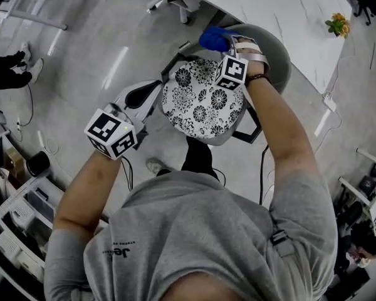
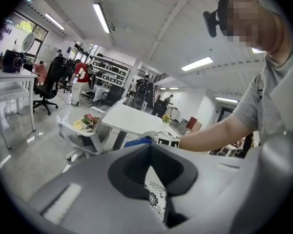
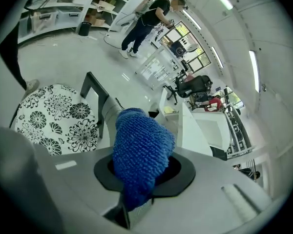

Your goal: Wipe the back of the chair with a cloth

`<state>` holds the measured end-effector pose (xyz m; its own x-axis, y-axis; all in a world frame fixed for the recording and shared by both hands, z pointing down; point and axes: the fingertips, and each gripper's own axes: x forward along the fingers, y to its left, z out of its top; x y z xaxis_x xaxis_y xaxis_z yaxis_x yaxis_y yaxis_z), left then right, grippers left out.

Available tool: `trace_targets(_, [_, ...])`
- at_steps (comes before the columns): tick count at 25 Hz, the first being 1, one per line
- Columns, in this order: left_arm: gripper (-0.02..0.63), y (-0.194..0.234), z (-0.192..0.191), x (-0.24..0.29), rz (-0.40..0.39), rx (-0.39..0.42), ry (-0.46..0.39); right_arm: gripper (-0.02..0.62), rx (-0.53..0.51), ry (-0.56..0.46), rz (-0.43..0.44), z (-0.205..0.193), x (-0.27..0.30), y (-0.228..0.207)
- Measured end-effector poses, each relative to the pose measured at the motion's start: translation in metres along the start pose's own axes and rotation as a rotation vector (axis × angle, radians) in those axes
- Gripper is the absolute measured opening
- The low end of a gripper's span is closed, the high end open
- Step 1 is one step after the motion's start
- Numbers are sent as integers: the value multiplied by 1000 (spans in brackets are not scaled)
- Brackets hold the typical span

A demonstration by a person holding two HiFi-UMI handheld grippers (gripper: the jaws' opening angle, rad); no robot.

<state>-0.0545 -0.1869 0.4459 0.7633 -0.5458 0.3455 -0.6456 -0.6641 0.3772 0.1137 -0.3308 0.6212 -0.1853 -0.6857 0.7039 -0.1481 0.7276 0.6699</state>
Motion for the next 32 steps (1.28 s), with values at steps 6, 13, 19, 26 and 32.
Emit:
trace_targets(6, [49,5,-5,15,22,-32,7,80,-19,50,2,-27,25,-5])
trace_targets(13, [49,-8,-7,39,-21,-31,29,80,-54,160,-17,-75,20,3])
trace_targets(19, [49,-24,-9,46,-71,-7,48,80,-24,291,-7,-141,-7,20])
trace_targets(26, [49,-49,-17,43,-144,27,64,80,47,439,-25,-197,-58,39])
trace_targets(32, [49,-64,-18,21,-182,50,43,80,77,535,-35,-223,-107,53])
